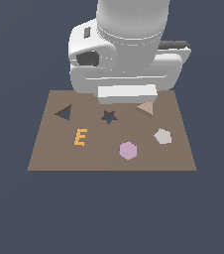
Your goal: Insert a designated object into the corresponding slot on a board.
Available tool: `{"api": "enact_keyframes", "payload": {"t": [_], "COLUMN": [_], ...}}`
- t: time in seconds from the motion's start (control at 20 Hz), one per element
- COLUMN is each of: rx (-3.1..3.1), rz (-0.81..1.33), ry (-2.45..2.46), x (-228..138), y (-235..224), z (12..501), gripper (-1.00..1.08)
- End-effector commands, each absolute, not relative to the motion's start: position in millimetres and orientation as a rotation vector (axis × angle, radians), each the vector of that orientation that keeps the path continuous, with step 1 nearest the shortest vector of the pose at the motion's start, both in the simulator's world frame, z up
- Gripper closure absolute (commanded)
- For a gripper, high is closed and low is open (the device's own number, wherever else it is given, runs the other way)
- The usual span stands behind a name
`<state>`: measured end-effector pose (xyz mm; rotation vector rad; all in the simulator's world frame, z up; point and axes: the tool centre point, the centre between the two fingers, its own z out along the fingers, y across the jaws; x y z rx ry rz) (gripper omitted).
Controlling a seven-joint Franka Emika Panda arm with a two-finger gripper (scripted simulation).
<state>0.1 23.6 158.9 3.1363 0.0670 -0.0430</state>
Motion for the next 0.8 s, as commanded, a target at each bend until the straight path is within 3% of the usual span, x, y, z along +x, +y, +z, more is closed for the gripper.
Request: {"api": "enact_keyframes", "payload": {"t": [0.0, 0.75], "rx": [3.136, 3.139], "rz": [-0.043, -0.025], "ry": [0.067, -0.042], "x": [0.1, -30.3], "y": [23.6, 59.3], "z": [158.9, 113.6], "gripper": [-0.92, -0.92]}}
